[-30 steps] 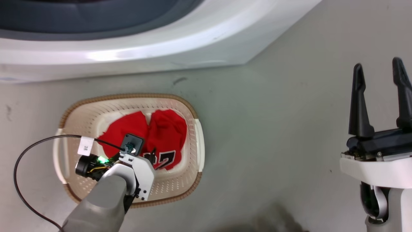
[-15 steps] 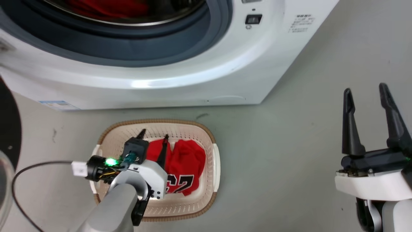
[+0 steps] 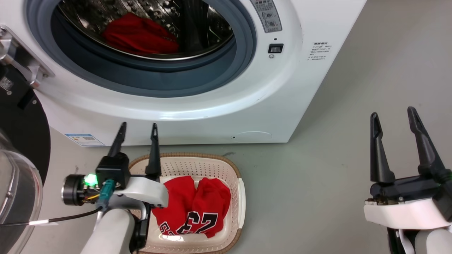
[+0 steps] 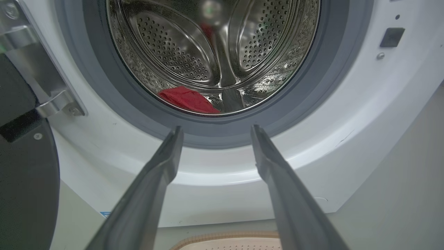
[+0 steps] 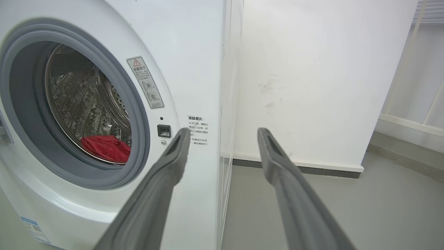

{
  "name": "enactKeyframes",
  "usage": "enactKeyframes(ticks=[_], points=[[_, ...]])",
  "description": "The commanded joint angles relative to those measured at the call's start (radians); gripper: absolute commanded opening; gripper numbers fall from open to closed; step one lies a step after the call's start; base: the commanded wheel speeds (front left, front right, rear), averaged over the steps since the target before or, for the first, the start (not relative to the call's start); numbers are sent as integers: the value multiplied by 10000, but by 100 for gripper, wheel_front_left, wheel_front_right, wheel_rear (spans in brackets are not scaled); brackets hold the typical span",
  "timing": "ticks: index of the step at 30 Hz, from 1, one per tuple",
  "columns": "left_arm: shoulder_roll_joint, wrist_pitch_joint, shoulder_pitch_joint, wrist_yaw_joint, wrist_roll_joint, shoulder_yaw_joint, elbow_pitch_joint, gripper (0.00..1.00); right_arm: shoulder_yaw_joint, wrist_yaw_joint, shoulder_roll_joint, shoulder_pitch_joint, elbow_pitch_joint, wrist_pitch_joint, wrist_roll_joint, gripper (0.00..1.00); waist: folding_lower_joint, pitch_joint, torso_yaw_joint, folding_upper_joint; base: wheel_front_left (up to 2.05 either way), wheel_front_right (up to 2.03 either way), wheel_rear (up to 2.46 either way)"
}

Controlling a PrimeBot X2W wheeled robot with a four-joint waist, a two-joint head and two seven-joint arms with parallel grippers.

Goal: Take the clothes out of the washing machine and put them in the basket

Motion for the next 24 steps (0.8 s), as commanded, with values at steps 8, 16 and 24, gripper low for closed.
enactKeyframes(ticks=[8, 16, 24], points=[[77, -22, -1089, -799, 466, 642, 711, 100, 213, -7, 12, 106, -80, -17, 36, 100, 2, -43, -55, -1, 0, 0, 0], [559, 526, -3936, -1501, 636, 497, 3011, 100, 555, -7, 13, -382, -130, -17, 269, 100, 2, 794, -706, -1, 0, 0, 0], [885, 1675, -6758, -2178, 1015, 13, 5166, 100, 708, -8, 15, -813, -187, -17, 494, 100, 2, 1829, -1423, -1, 0, 0, 0]])
